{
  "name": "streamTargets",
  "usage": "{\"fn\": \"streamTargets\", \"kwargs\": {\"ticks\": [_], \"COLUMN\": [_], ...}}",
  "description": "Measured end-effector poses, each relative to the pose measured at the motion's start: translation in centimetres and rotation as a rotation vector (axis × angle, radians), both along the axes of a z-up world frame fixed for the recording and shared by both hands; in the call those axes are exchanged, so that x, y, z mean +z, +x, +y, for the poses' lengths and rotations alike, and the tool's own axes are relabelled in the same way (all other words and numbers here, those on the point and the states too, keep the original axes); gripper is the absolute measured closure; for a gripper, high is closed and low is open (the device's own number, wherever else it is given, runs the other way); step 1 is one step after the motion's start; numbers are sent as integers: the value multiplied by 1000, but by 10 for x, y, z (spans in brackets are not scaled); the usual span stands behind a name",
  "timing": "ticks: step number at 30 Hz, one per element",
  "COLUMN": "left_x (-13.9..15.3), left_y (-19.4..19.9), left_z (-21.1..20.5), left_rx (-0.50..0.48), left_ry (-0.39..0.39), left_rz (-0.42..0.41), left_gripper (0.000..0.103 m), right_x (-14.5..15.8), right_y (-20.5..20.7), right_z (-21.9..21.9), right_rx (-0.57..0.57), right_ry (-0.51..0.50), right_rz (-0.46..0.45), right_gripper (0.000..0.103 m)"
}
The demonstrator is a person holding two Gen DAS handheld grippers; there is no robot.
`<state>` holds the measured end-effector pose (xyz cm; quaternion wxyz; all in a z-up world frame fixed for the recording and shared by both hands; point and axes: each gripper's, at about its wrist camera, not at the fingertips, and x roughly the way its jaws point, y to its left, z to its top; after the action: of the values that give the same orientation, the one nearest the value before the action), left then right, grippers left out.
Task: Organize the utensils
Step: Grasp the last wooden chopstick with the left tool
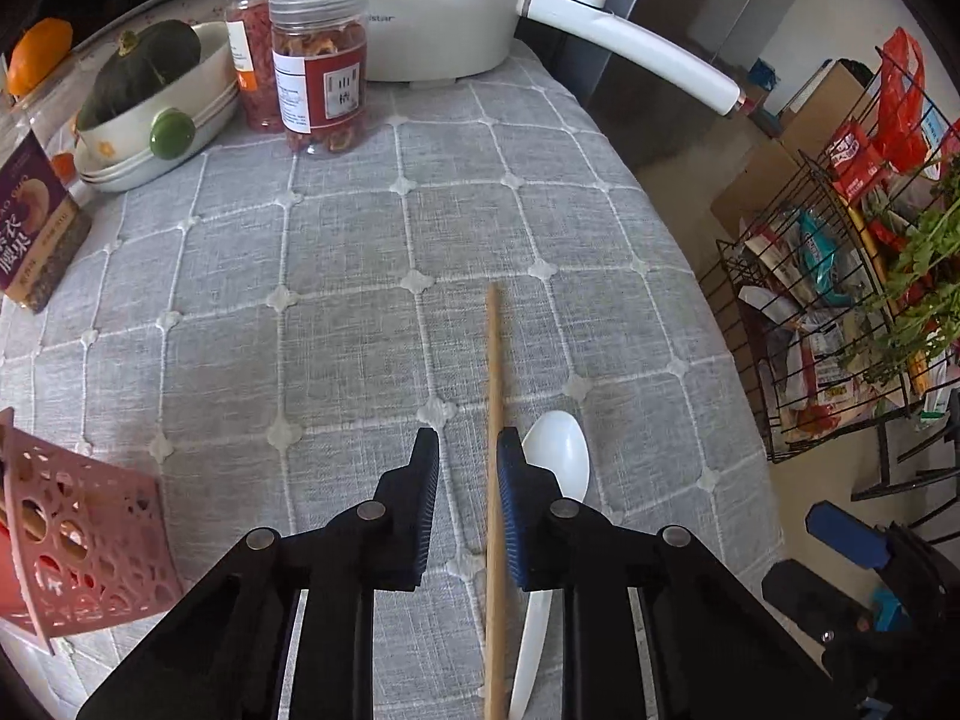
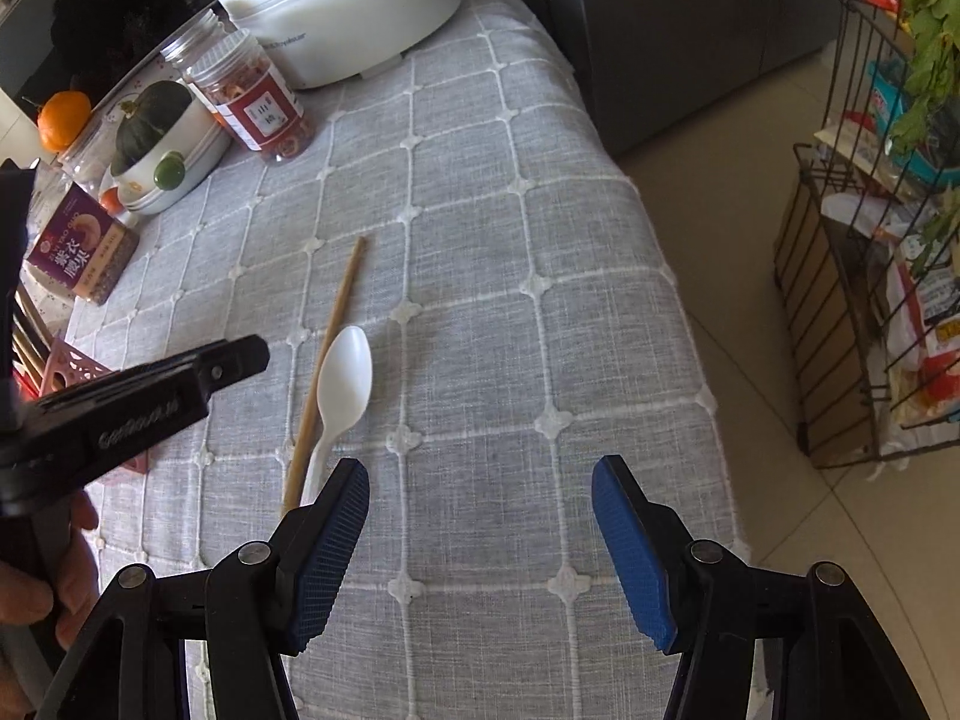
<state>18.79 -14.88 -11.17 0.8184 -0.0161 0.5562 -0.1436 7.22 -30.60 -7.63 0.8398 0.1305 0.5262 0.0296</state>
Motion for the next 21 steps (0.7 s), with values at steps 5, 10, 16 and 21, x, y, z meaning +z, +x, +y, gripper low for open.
{"fn": "streamTargets", "kwargs": {"ticks": [5, 10, 16, 21], "left_x": [-14, -32, -26, 3], "left_y": [22, 34, 33, 12], "left_z": [-19, -30, -24, -7], "left_rx": [-7, -17, -6, -24], "left_ry": [24, 68, 72, 64], "left_rz": [10, 45, 8, -79], "left_gripper": [85, 89, 97, 97], "right_x": [-4, -10, -13, -13], "right_y": [4, 8, 9, 12], "right_z": [-6, -9, -9, -4], "right_rx": [3, -1, 4, 9], "right_ry": [3, 3, -8, -17], "right_rz": [10, 31, 42, 46], "right_gripper": [36, 36, 36, 36]}}
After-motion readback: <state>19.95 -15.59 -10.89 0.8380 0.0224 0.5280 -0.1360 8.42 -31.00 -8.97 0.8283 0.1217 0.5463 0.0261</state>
